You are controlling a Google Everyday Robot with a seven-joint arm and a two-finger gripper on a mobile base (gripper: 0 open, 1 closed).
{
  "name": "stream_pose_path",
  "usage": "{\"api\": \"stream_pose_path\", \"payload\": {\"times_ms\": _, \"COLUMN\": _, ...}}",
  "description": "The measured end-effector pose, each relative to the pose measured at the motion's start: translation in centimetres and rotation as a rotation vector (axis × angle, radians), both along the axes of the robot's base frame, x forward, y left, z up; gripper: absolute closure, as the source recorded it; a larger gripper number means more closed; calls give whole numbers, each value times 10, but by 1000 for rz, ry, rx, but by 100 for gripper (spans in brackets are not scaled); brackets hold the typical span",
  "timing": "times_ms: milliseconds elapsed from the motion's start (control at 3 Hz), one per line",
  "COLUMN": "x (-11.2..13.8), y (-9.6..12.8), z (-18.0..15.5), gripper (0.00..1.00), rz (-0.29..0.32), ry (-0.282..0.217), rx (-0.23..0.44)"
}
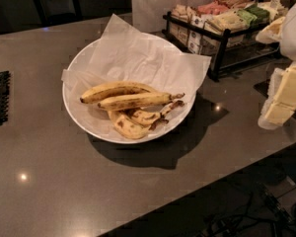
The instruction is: Pick banana from white bowl
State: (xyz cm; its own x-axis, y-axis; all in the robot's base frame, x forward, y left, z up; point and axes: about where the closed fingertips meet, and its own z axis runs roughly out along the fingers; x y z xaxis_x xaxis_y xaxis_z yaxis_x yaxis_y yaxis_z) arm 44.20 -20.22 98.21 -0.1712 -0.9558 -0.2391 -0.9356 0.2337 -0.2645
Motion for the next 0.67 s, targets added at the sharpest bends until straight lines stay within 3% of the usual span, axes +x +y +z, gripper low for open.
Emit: {"api": "stream_pose_path", "payload": {"times_ms": 667, "x": 14, "y": 120, "z": -38, "gripper": 0, "rz": 438, "ry": 215, "rx": 132}}
